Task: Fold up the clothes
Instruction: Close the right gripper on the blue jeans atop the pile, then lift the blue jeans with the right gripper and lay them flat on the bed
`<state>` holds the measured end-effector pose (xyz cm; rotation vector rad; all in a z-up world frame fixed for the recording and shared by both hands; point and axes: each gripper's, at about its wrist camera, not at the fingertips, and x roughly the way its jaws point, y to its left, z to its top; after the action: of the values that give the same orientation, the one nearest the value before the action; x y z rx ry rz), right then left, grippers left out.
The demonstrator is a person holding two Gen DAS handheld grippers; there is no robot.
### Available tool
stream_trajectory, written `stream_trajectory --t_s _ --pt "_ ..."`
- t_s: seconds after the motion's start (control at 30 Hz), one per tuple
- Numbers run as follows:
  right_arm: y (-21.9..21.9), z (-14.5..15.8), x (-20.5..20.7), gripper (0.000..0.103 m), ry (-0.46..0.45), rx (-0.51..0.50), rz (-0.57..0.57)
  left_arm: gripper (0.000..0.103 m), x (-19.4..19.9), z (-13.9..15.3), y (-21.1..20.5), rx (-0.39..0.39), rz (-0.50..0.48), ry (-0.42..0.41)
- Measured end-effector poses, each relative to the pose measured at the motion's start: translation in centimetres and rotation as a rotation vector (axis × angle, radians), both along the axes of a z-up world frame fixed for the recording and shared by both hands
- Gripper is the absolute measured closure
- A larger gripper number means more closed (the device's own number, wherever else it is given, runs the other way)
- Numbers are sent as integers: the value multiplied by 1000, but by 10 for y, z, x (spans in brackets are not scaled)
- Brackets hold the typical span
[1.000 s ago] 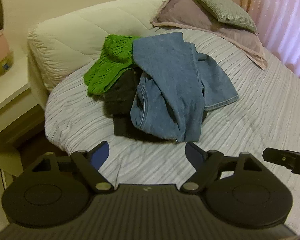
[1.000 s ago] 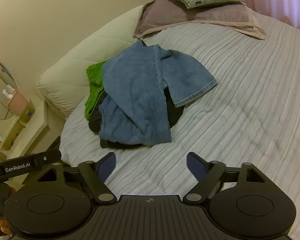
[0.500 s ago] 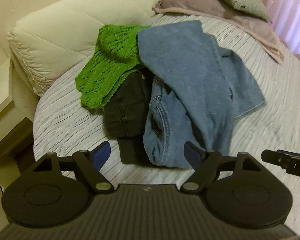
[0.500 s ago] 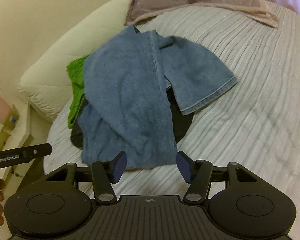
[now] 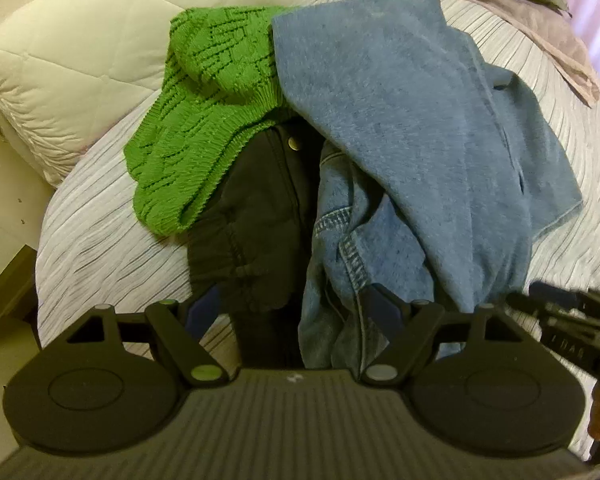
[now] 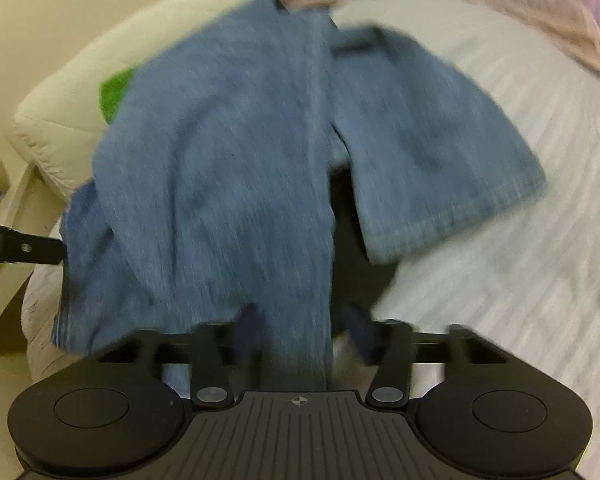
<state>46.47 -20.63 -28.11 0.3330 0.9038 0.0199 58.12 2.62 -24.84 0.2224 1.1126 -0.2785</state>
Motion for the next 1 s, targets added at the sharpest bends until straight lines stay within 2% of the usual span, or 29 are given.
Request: stream_trajectory --t_s 0.13,0.27,0.33,0.4,0.53,0.63,0.77,0.9,1.0 --pt "-4 10 9 64 -96 -1 -6 26 6 -2 -3 -15 -18 1" --pt "-7 6 21 65 -93 4 35 26 11 -1 -5 -26 -22 -2" --pt "-3 6 21 82 -98 -24 56 25 13 0 -5 -27 -20 -7" --pt "-2 10 15 94 -108 -44 53 26 12 1 -5 -25 -17 -9" --pt "2 31 -1 101 -150 -21 22 26 10 7 -1 -21 -8 -21" --pt "6 56 -10 101 -200 82 13 26 7 17 2 -33 1 -37" --pt "-10 83 -25 102 -249 341 -89 26 -2 40 6 -53 5 -84" --pt "-33 126 -45 102 -386 509 -181 26 -17 71 12 -85 5 -151" --pt "-50 165 -76 102 -521 574 -259 26 -36 98 13 -112 -6 -207"
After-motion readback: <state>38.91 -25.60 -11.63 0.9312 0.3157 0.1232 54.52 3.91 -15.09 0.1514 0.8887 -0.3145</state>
